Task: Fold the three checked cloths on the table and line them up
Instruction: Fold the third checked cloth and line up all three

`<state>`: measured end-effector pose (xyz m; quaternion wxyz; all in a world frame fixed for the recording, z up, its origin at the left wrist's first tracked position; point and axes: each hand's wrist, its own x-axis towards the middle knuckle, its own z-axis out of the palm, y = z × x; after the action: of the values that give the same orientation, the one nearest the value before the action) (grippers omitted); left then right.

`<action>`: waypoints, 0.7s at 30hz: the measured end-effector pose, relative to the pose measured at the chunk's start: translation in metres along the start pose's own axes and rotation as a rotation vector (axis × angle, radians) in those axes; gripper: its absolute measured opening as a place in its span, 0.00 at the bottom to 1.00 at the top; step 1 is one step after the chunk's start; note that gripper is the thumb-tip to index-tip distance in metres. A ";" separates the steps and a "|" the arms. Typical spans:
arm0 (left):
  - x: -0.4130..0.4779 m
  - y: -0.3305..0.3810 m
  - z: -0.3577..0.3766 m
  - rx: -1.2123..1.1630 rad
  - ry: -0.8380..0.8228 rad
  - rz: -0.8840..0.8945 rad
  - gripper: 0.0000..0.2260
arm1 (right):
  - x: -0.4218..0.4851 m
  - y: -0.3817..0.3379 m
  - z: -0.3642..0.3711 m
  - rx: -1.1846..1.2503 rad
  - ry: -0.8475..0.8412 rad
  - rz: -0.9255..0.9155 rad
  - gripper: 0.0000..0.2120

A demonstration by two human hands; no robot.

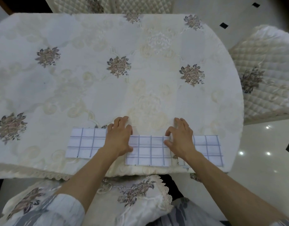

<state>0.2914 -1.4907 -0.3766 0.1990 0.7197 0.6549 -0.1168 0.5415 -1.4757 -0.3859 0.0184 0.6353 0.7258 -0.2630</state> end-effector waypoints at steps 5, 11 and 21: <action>0.002 -0.005 -0.002 -0.027 0.029 0.038 0.19 | 0.003 0.000 -0.001 0.000 -0.001 -0.055 0.07; 0.002 -0.016 0.003 -0.079 0.125 0.052 0.05 | 0.005 -0.003 0.007 0.059 0.085 -0.106 0.03; 0.007 -0.027 0.011 -0.017 0.196 0.106 0.03 | 0.005 -0.007 0.013 0.131 0.117 -0.070 0.03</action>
<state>0.2664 -1.4875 -0.3926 0.1463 0.7594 0.6333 -0.0297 0.5298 -1.4763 -0.3964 -0.0750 0.6236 0.7287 -0.2728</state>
